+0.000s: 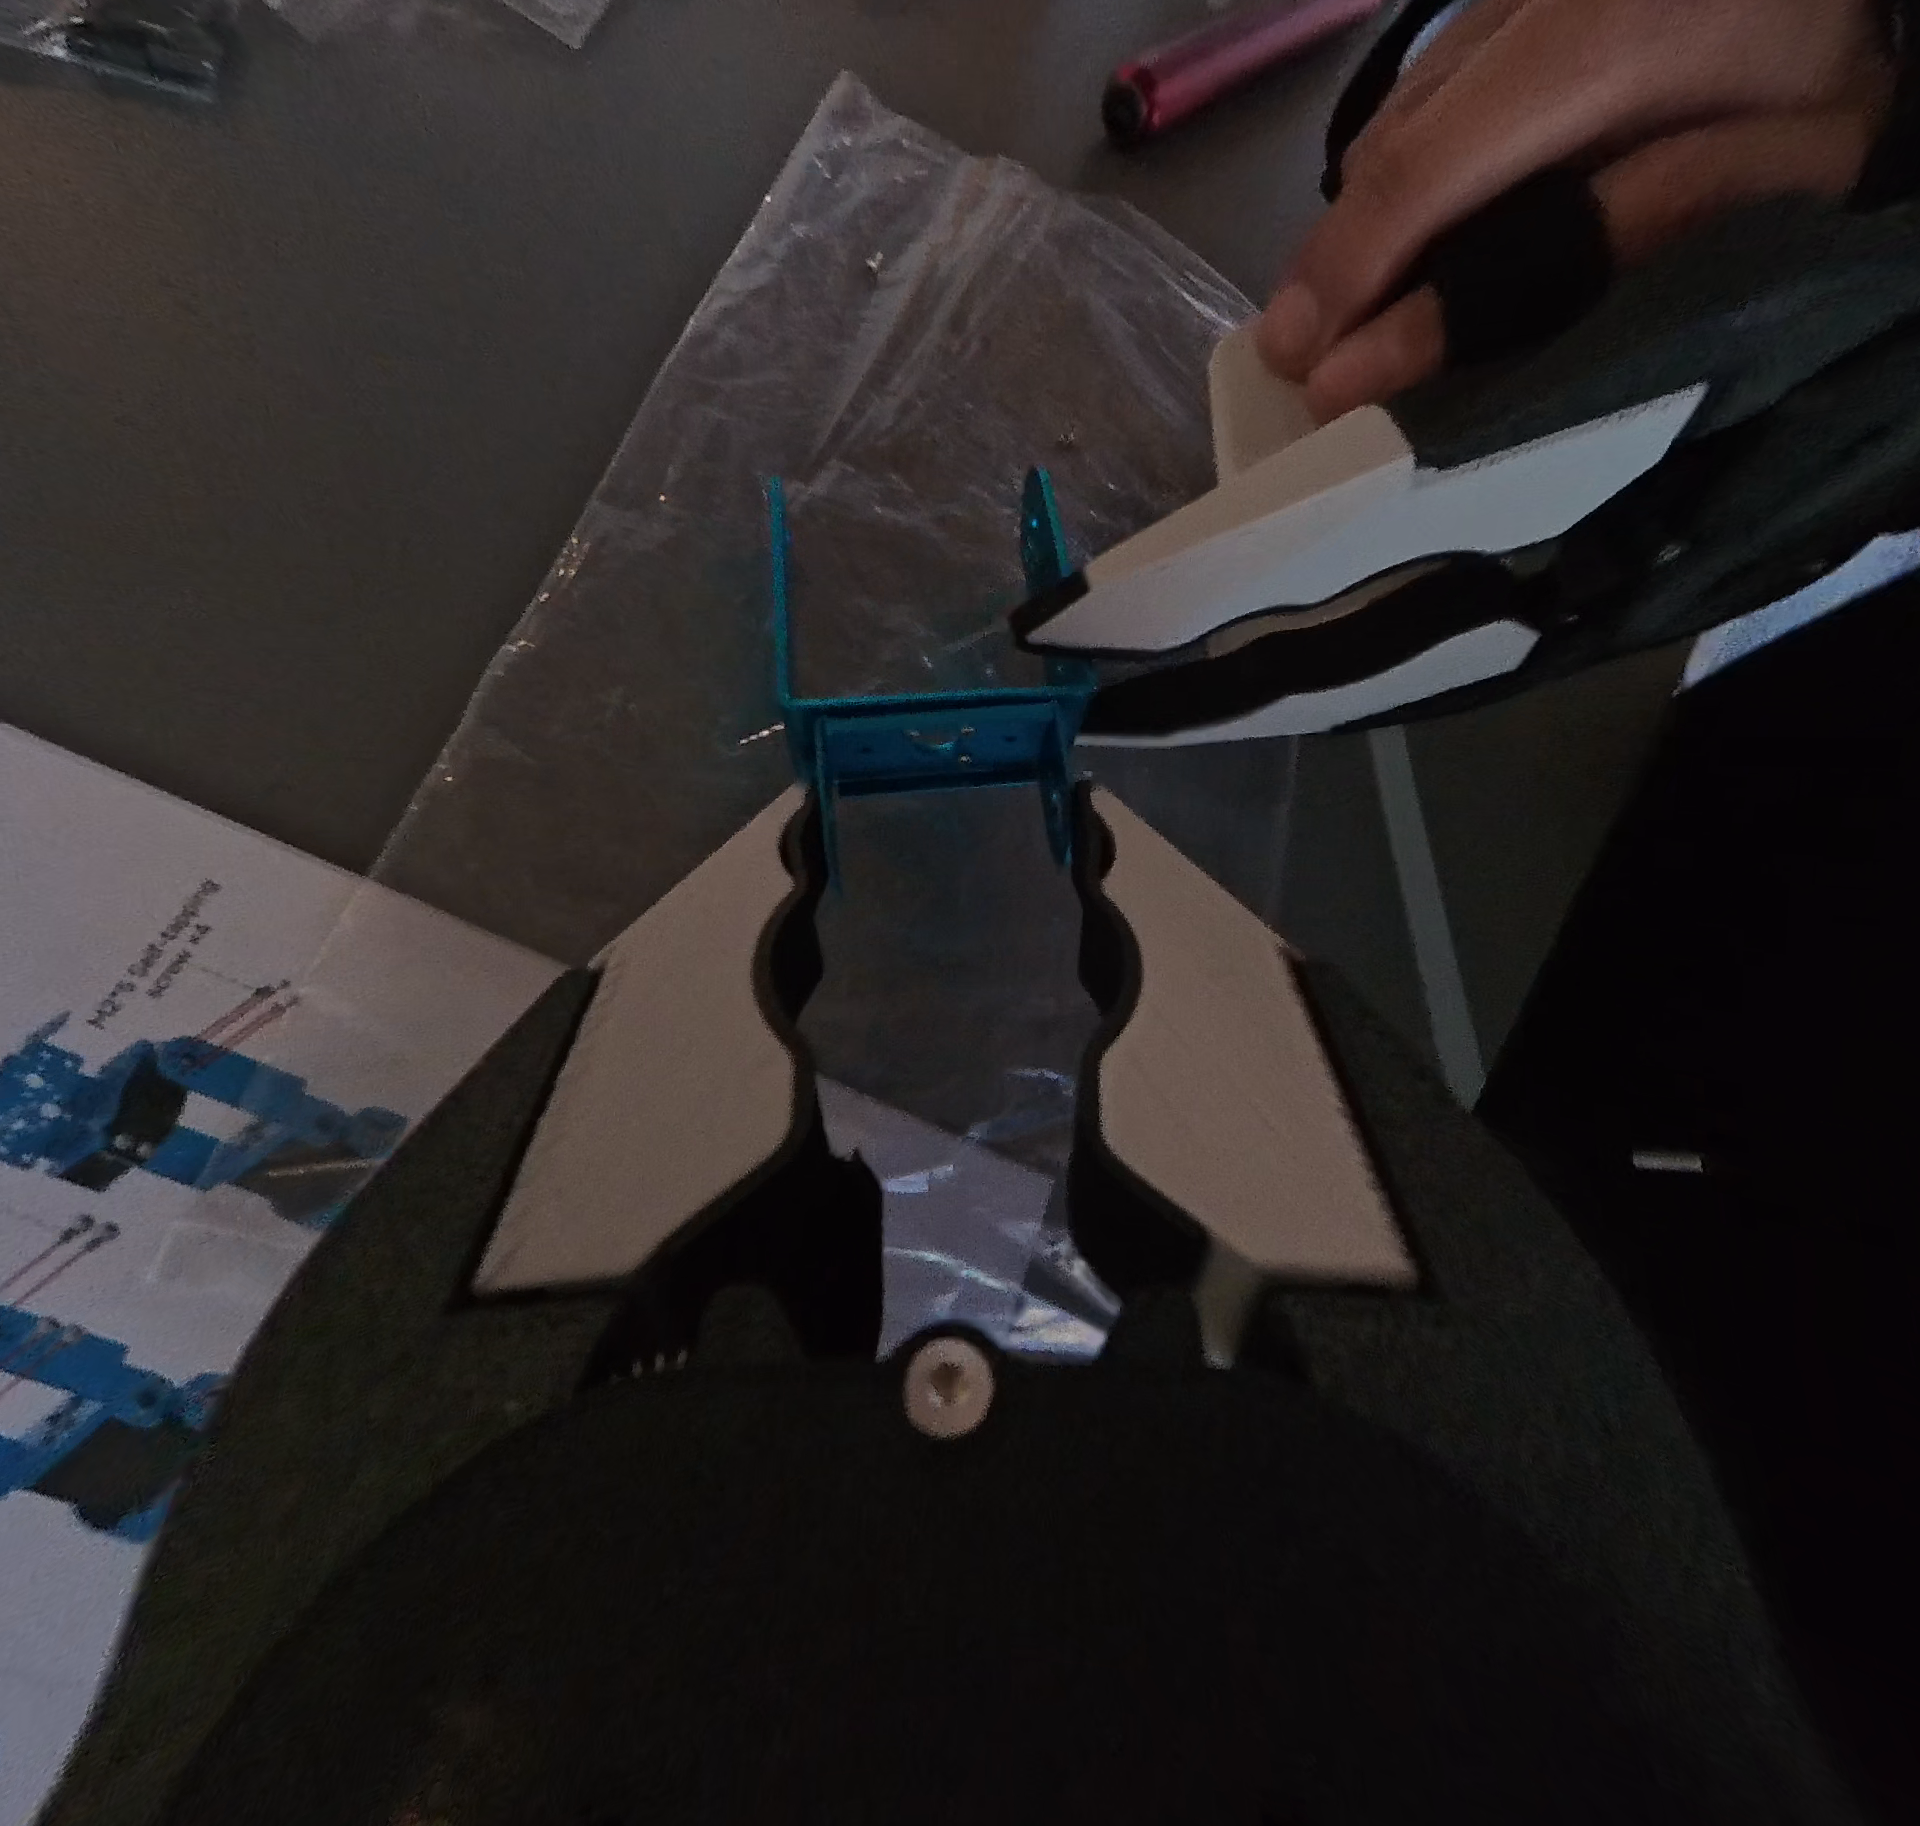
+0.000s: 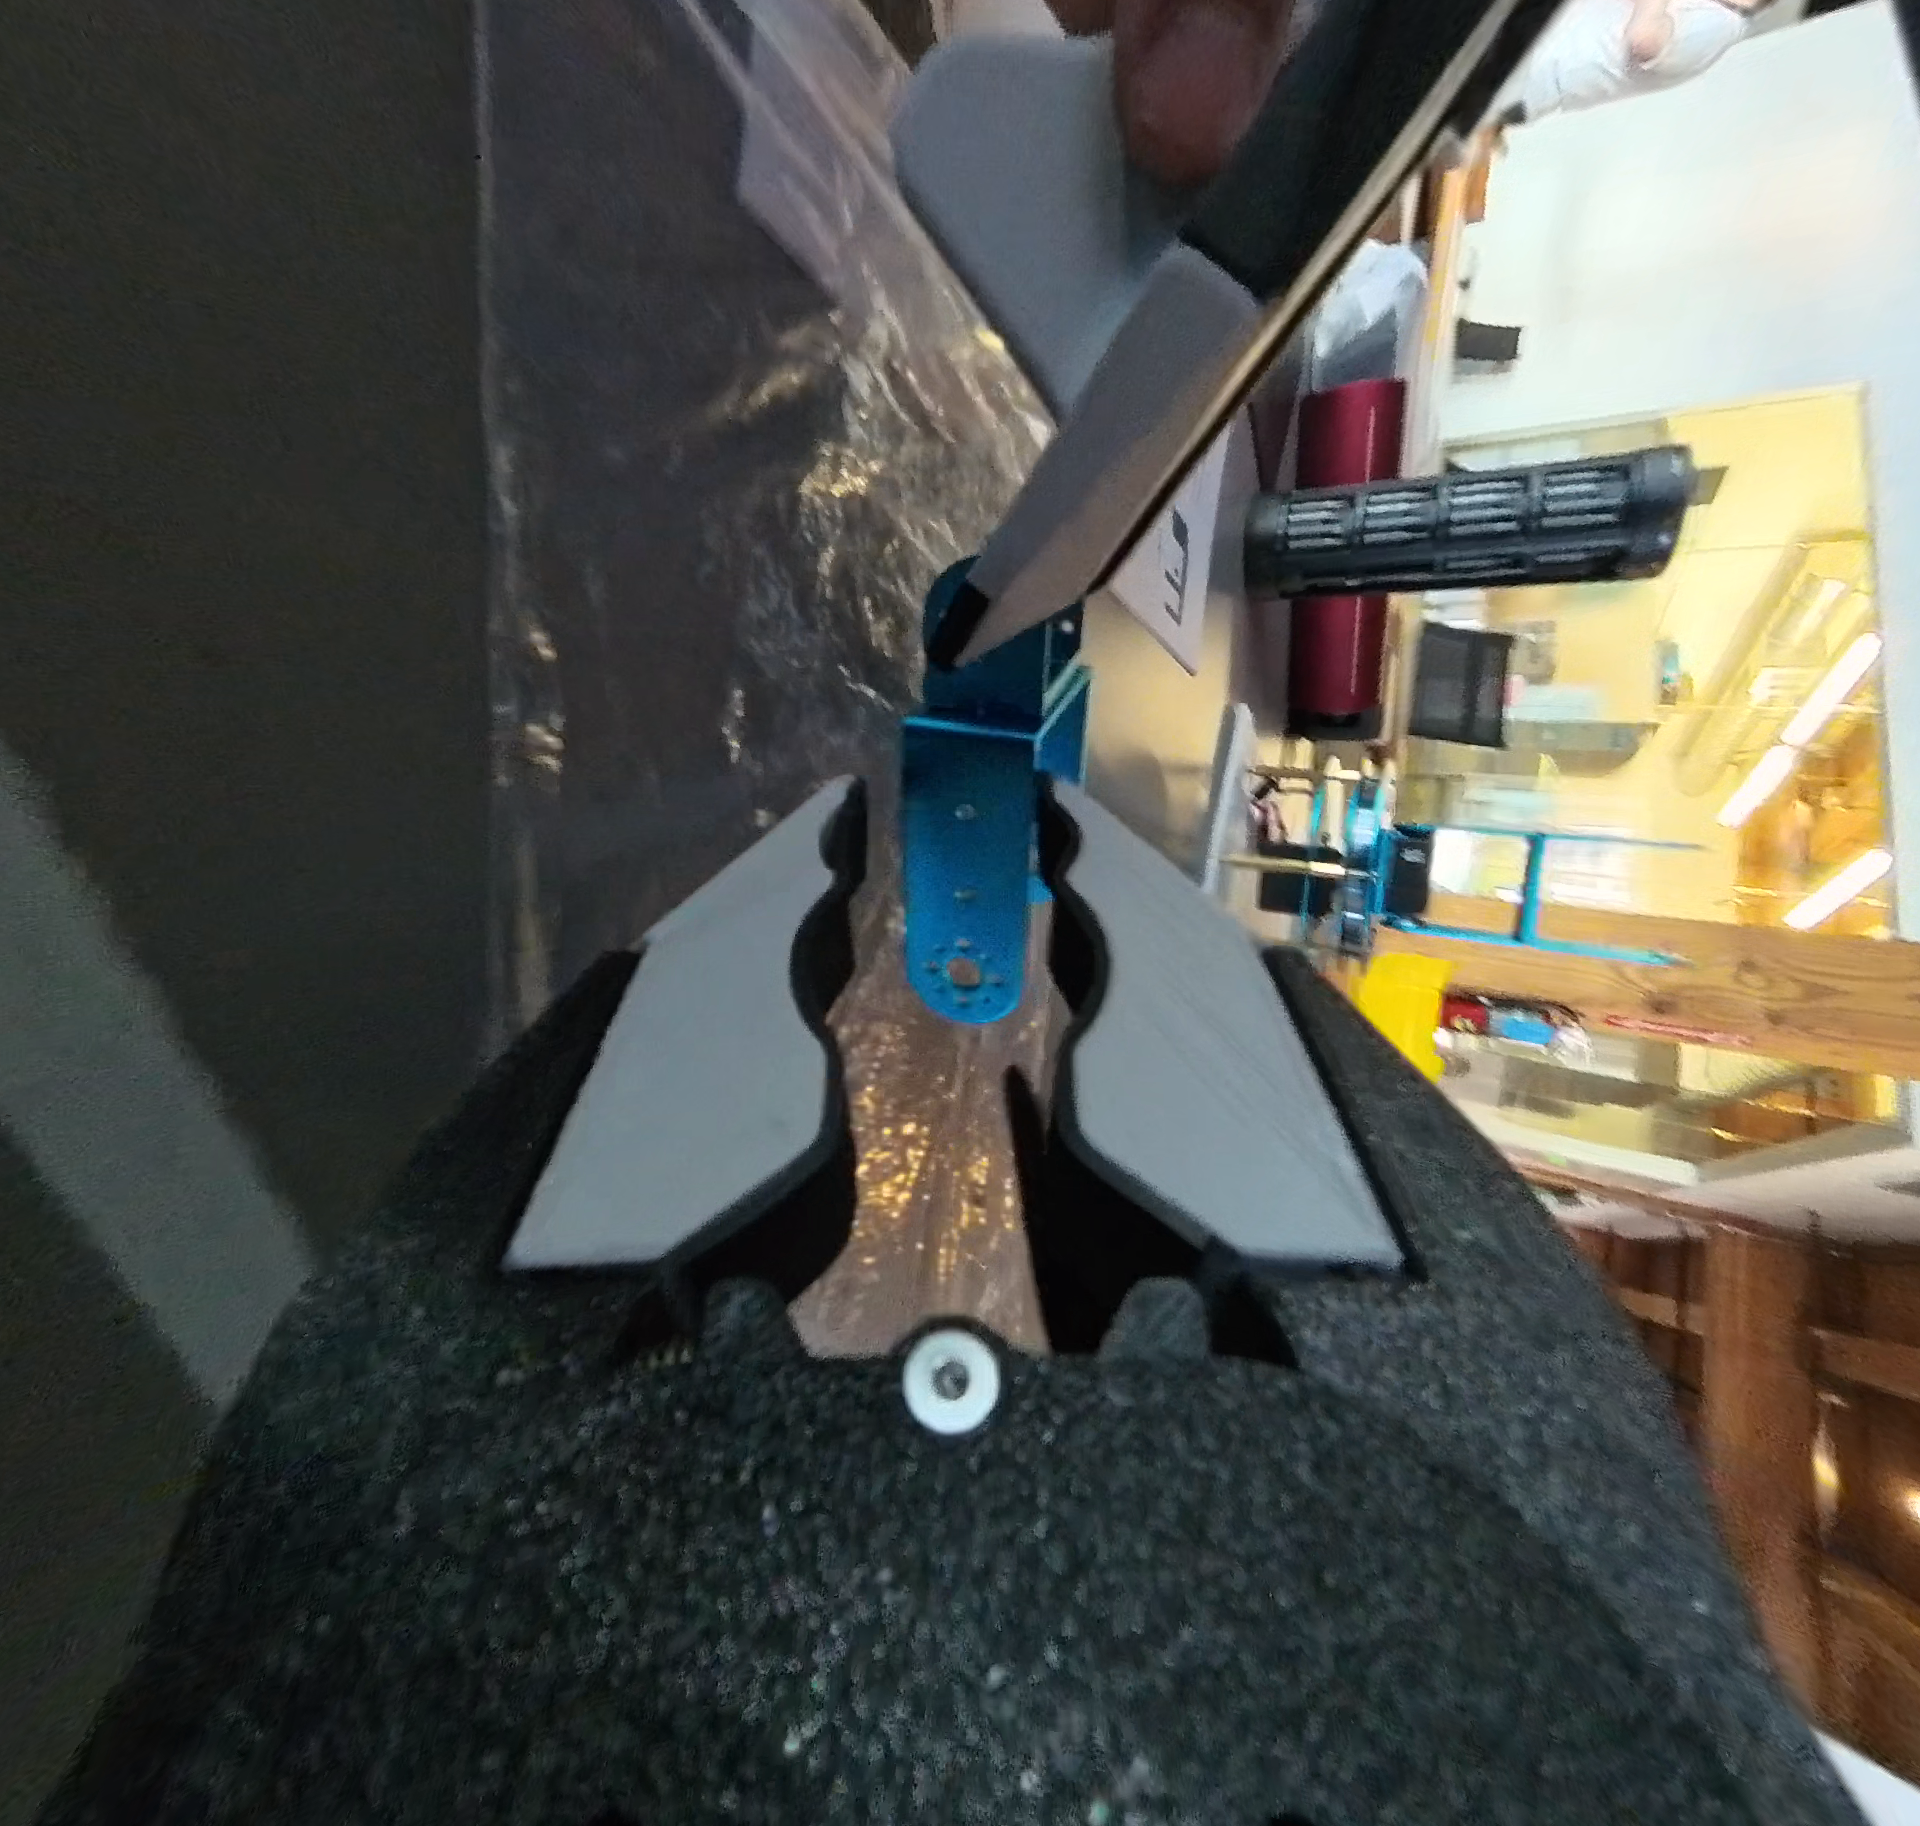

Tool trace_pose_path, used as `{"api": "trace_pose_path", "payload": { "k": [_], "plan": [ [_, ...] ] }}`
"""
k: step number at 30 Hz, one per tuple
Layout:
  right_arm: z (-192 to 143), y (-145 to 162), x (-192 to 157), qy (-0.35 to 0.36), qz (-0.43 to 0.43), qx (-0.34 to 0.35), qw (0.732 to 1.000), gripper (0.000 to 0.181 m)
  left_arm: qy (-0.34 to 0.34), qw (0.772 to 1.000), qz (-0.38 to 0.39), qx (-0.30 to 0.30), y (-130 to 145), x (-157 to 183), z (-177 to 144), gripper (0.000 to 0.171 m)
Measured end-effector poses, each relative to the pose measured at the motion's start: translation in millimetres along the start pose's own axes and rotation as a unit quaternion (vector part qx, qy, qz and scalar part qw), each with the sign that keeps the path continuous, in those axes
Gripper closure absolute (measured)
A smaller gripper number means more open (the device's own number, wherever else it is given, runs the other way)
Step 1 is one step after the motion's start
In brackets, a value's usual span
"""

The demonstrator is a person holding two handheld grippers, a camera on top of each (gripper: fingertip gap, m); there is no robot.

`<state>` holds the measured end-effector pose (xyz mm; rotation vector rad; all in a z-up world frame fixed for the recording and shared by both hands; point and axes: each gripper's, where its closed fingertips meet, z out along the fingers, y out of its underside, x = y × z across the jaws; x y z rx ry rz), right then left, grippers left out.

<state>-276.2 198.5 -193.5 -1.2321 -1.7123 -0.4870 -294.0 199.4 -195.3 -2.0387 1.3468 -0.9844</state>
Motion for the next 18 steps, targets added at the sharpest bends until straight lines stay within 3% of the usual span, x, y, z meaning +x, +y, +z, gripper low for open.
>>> {"api": "trace_pose_path", "payload": {
  "k": [3, 6, 13, 18],
  "plan": [
    [-20.0, -10.5, -4.8, -0.047, 0.067, 0.057, 0.995, 0.124, 0.02, 0.999, 0.021, -0.015, 3.4, -2.8, -3.0, 0.125],
    [-46.9, -4.2, 2.2, -0.082, 0.157, 0.105, 0.979, 0.128, 0.031, 0.997, 0.066, -0.038, 9.0, -7.0, -5.2, 0.125],
    [-62.8, 81.4, -9.0, -0.16, 0.356, 0.076, 0.918, 0.138, 0.039, 0.98, 0.174, -0.09, 24.7, -14.2, -6.0, 0.124],
    [-70.4, 91.4, -9.6, -0.244, 0.454, 0.101, 0.851, 0.143, 0.027, 0.98, 0.18, -0.084, 25.3, -15.9, -7.1, 0.119]
  ]
}}
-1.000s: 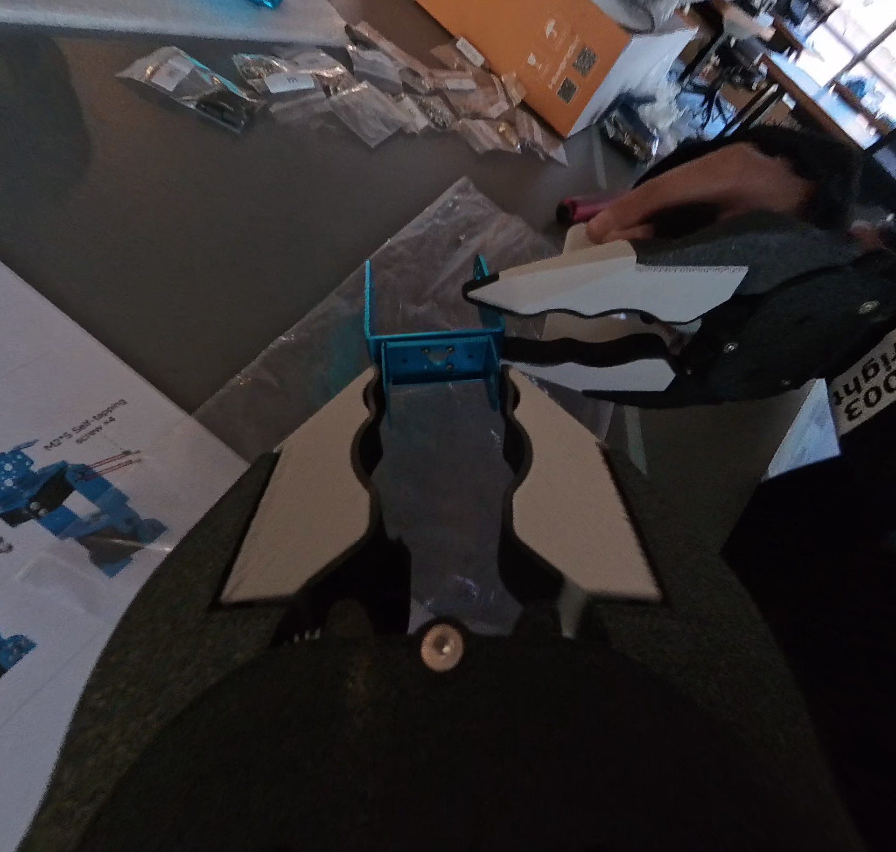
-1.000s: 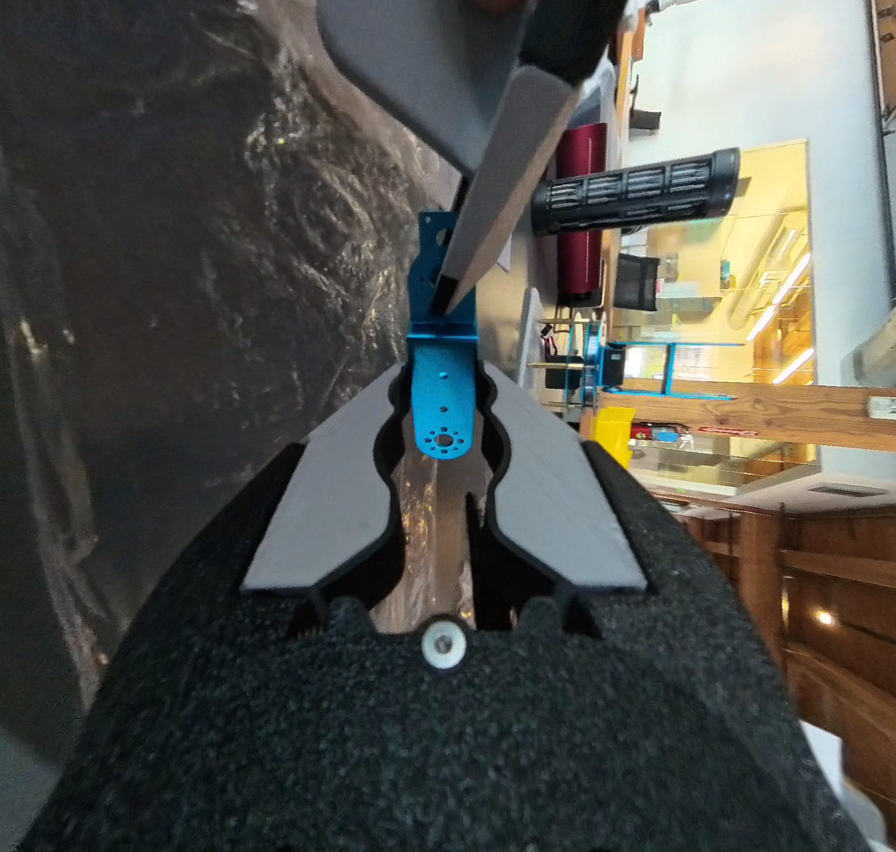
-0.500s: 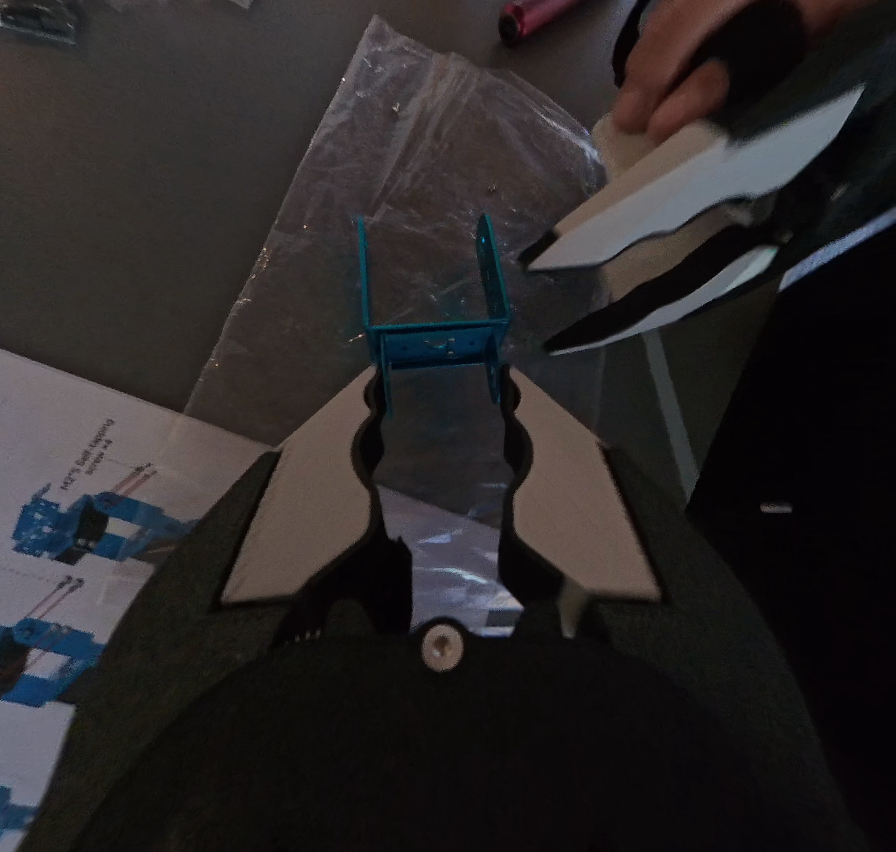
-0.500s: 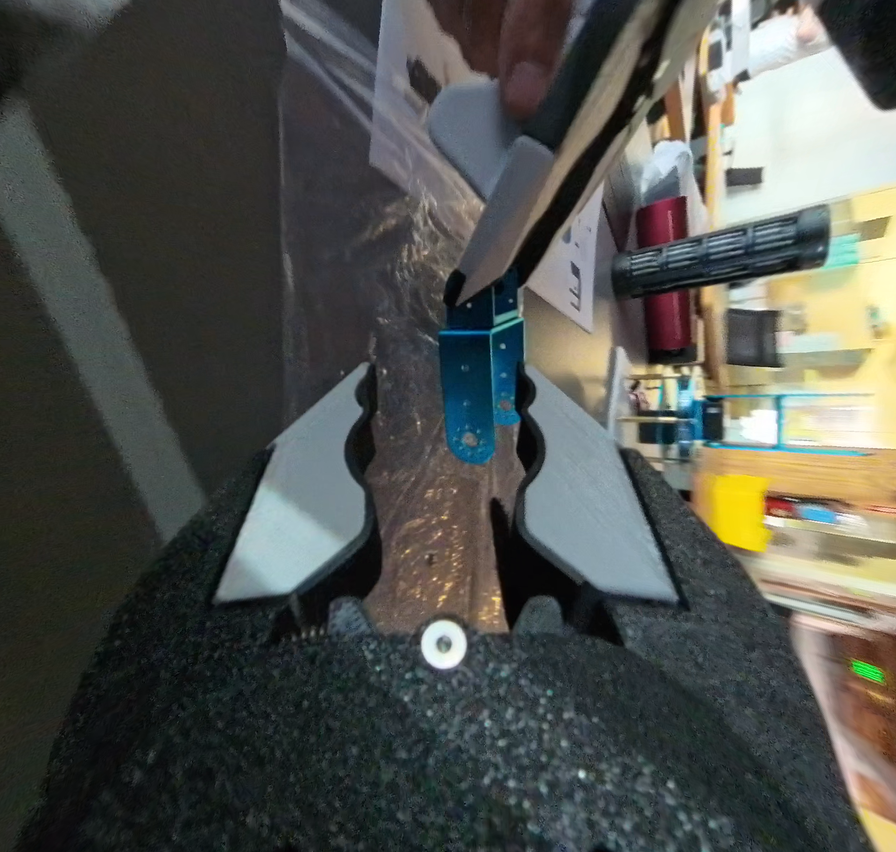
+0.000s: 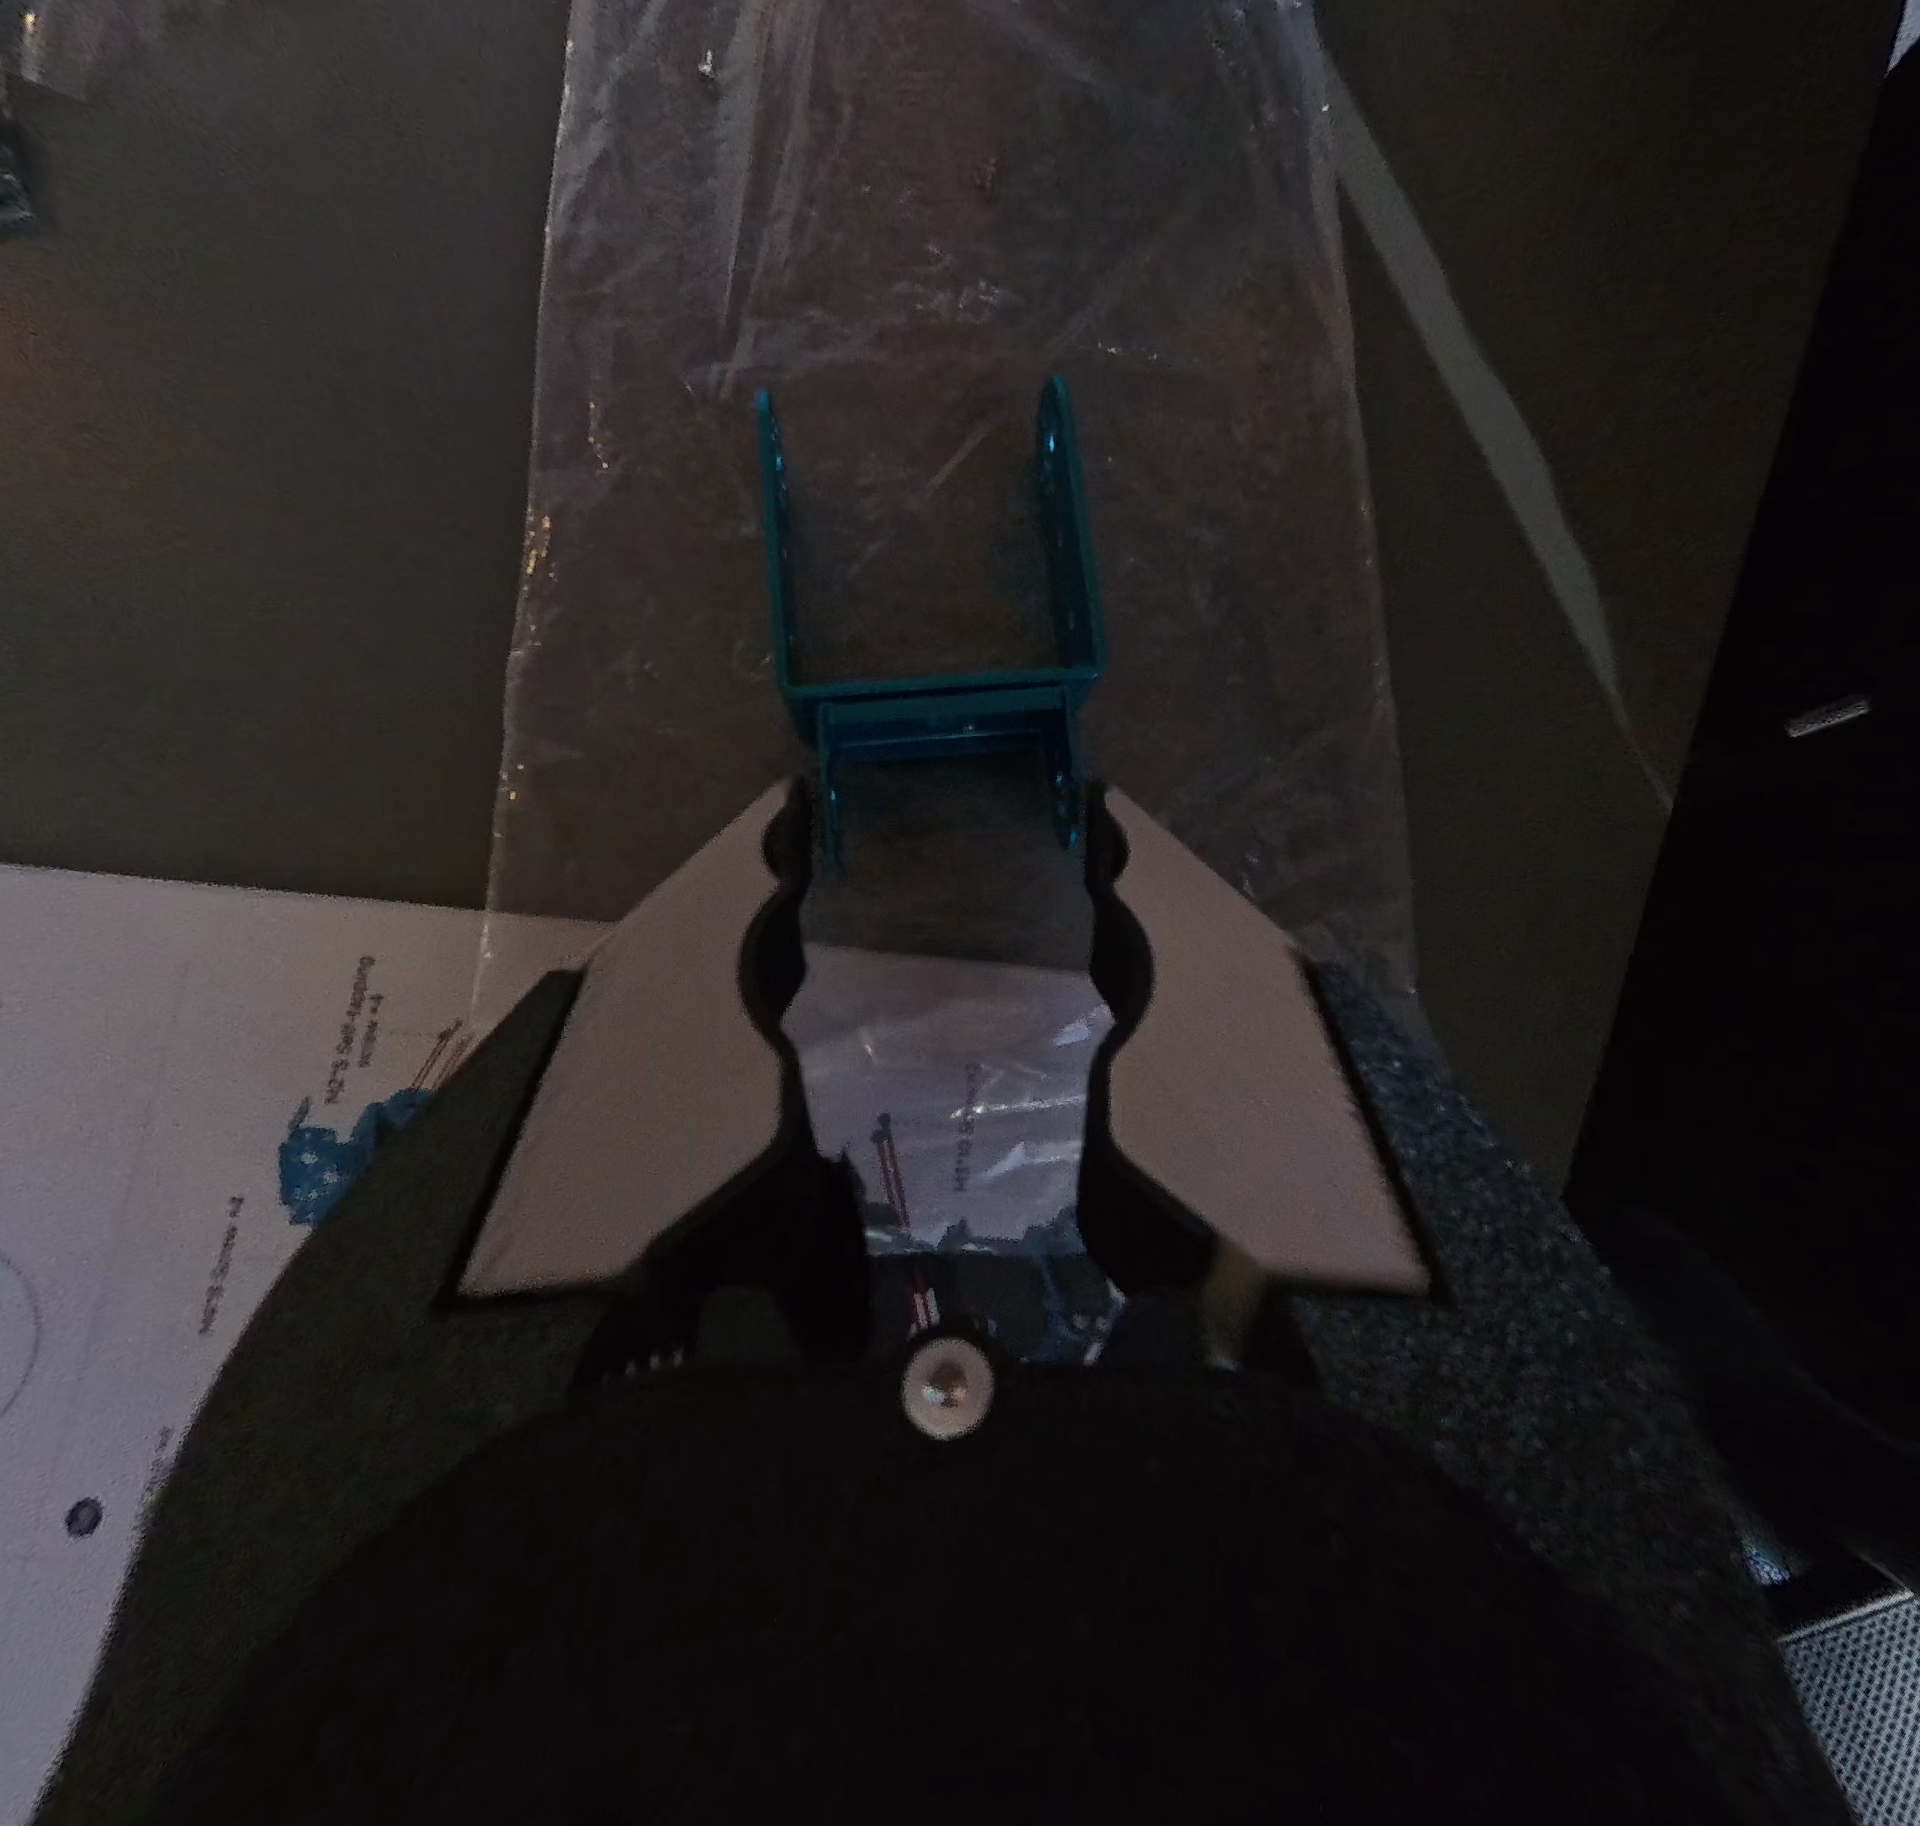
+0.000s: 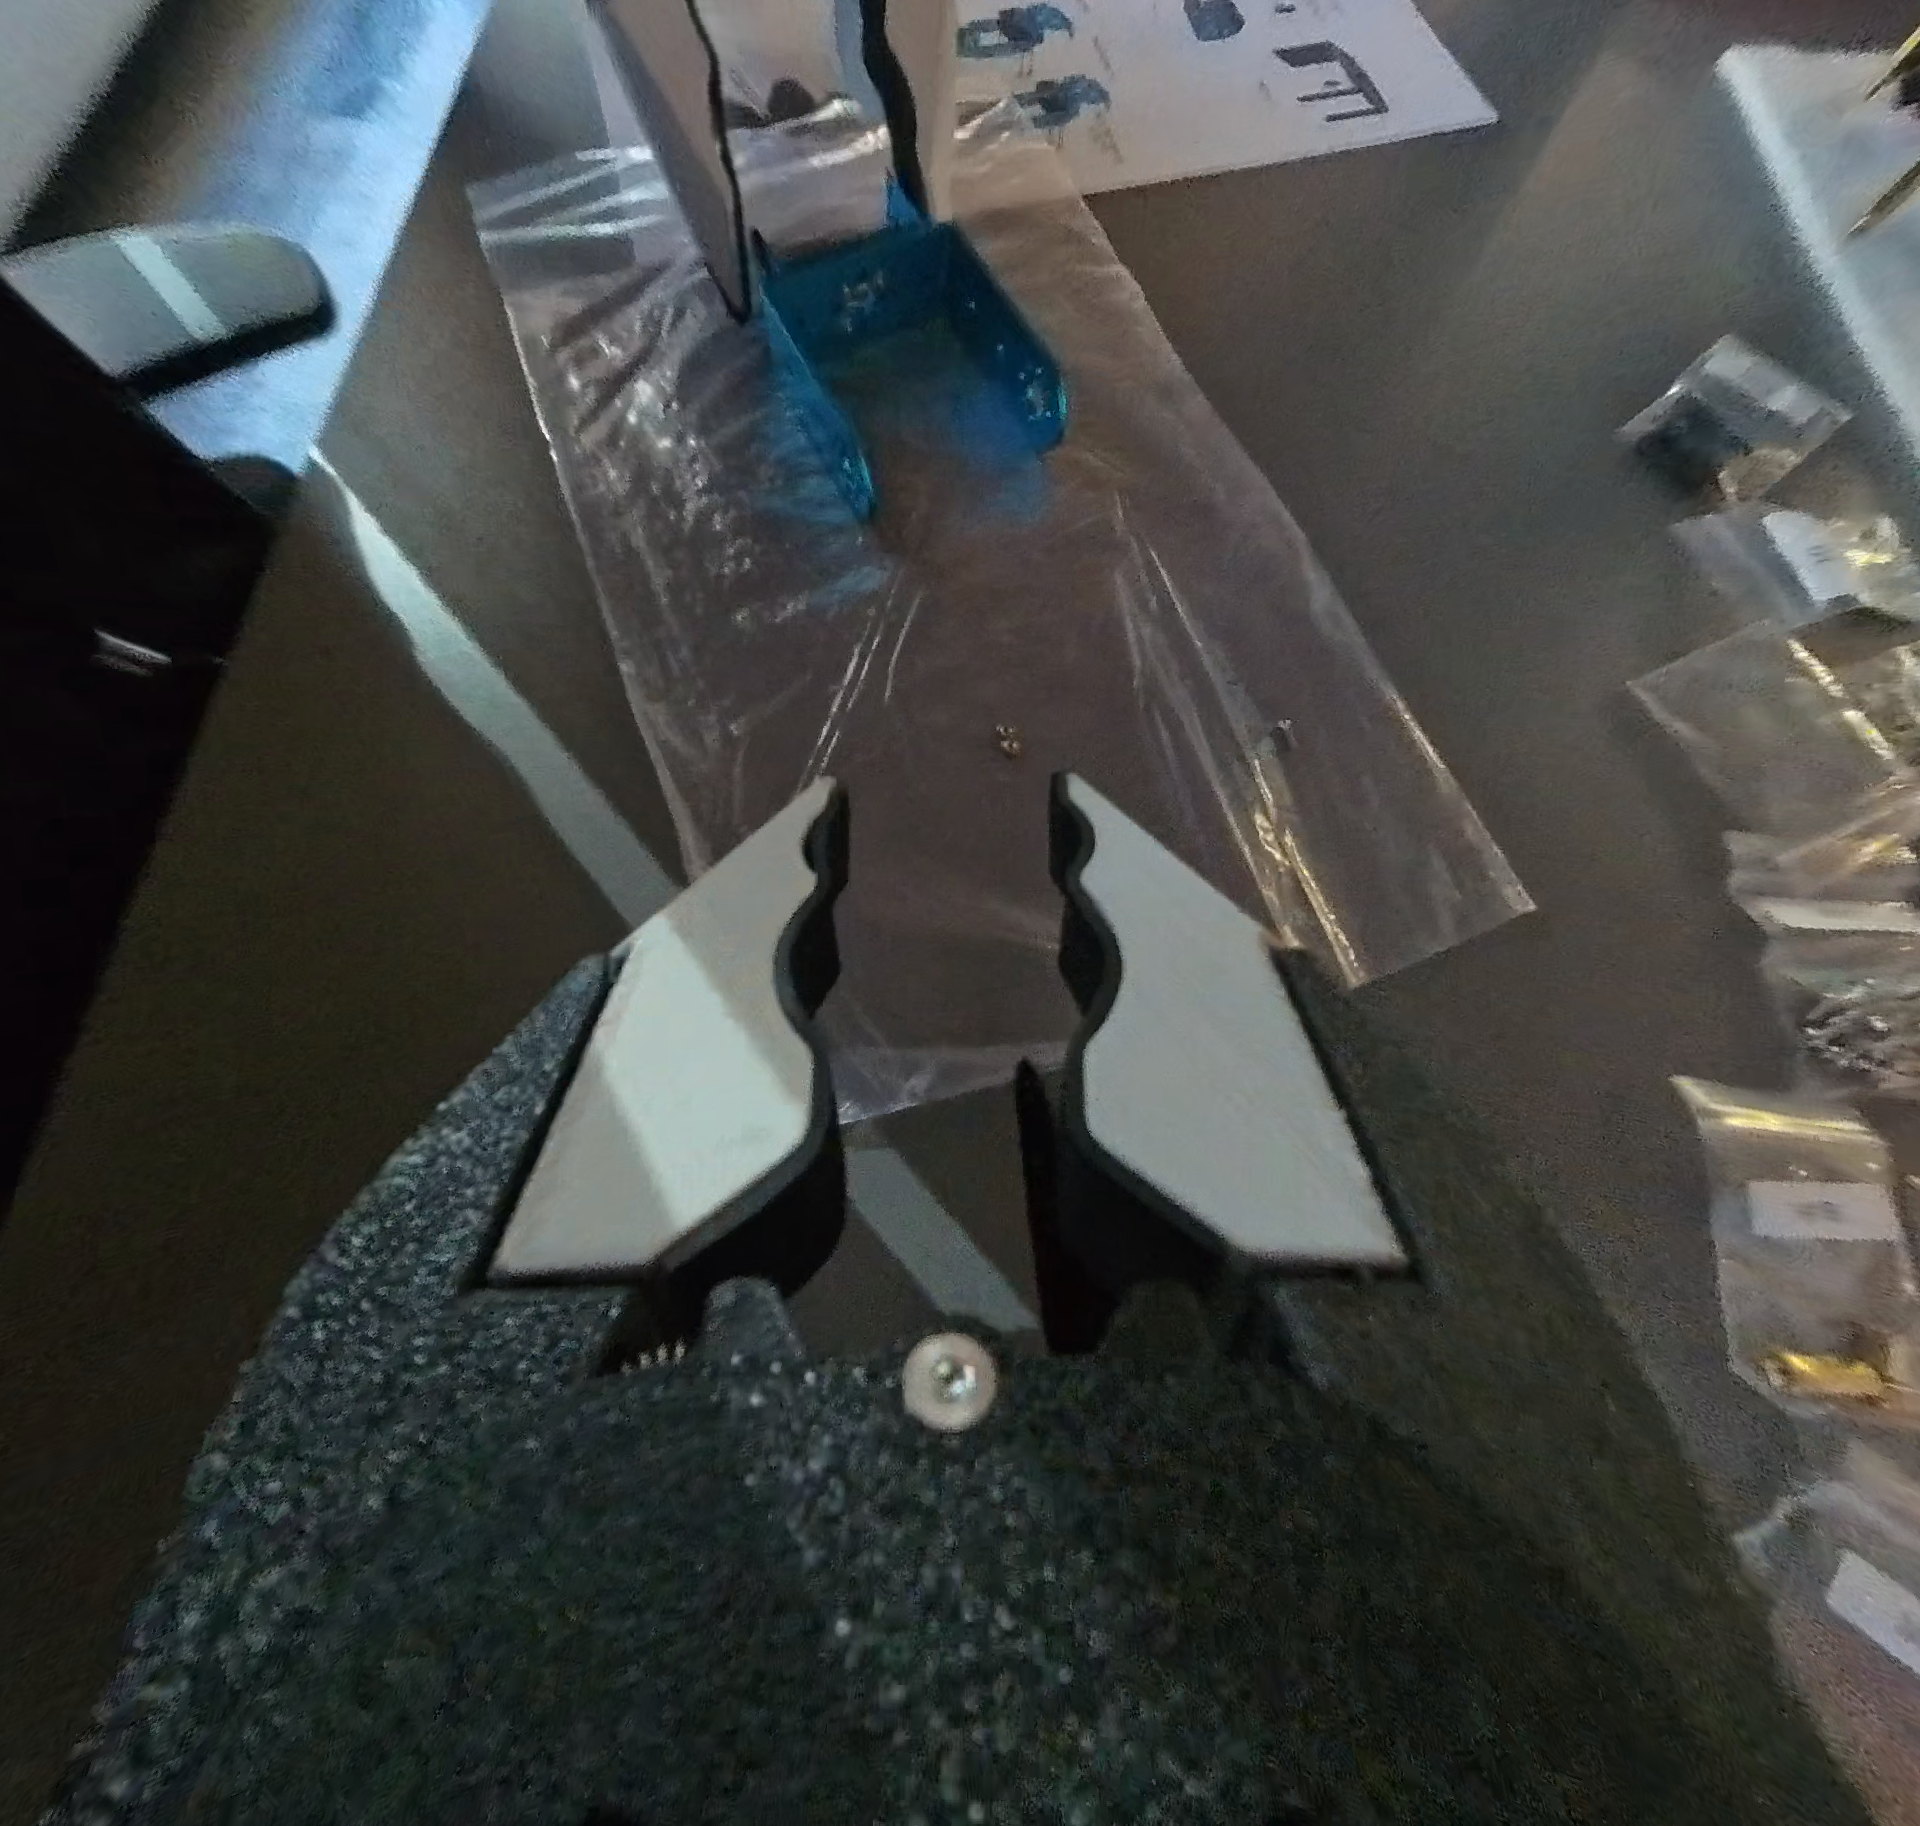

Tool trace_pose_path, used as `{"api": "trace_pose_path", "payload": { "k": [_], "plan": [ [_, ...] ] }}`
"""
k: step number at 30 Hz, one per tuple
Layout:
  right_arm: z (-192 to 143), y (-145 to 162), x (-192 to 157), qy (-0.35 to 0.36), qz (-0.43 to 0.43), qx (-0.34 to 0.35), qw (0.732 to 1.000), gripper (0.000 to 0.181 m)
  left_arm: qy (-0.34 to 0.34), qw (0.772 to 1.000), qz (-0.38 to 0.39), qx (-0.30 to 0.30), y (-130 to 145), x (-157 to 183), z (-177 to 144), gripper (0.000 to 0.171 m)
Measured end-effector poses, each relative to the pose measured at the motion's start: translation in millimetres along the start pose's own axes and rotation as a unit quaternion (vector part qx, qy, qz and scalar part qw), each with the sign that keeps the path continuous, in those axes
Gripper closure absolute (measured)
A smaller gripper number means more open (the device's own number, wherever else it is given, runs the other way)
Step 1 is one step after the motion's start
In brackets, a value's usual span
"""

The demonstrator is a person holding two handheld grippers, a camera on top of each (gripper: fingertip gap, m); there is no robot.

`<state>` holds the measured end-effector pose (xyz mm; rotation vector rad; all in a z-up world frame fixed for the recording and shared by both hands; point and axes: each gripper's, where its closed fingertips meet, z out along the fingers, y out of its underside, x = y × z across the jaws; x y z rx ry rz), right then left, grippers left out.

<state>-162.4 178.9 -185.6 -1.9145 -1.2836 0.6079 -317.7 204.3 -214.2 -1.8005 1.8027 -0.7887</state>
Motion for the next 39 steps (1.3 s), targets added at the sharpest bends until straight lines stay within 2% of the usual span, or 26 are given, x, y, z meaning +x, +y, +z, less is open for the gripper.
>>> {"api": "trace_pose_path", "payload": {
  "k": [2, 5, 9, 12, 17, 19, 25, 30, 33, 39],
  "plan": [
    [-1.2, -2.5, 1.7, -0.031, 0.015, -0.006, 0.999, 0.146, -0.016, 1.0, -0.002, 0.003, -0.2, -1.7, -3.6, 0.107],
    [2.1, 8.1, 9.8, -0.051, -0.007, -0.081, 0.995, 0.148, -0.043, 0.998, -0.007, 0.037, -7.7, 0.3, -17.6, 0.103],
    [11.5, 17.4, 16.9, -0.071, -0.079, -0.189, 0.976, 0.16, -0.095, 0.988, -0.021, 0.116, -21.3, 4.4, -42.5, 0.112],
    [23.6, 11.1, 17.1, -0.099, -0.122, -0.222, 0.962, 0.164, -0.137, 0.973, -0.051, 0.181, -28.8, 8.1, -57.5, 0.119],
    [35.1, 11.7, 11.7, -0.116, -0.175, -0.29, 0.934, 0.172, -0.147, 0.951, -0.071, 0.264, -34.9, 41.0, -71.4, 0.122],
    [35.6, 15.4, 13.8, -0.108, -0.183, -0.318, 0.924, 0.174, -0.15, 0.95, -0.073, 0.265, -31.0, 52.6, -70.7, 0.122],
    [39.5, 13.7, 13.9, -0.113, -0.175, -0.344, 0.915, 0.173, -0.162, 0.954, -0.067, 0.241, -21.0, 68.1, -65.1, 0.122],
    [40.2, 14.1, 15.8, -0.137, -0.115, -0.372, 0.911, 0.179, -0.157, 0.955, -0.07, 0.24, -21.5, 68.2, -65.1, 0.122],
    [40.2, 14.3, 15.6, -0.154, -0.105, -0.373, 0.909, 0.179, -0.151, 0.956, -0.071, 0.243, -21.7, 69.8, -65.2, 0.122],
    [40.7, 14.0, 15.4, -0.139, -0.154, -0.349, 0.914, 0.18, -0.162, 0.954, -0.074, 0.242, -17.1, 66.5, -69.0, 0.122]
  ]
}}
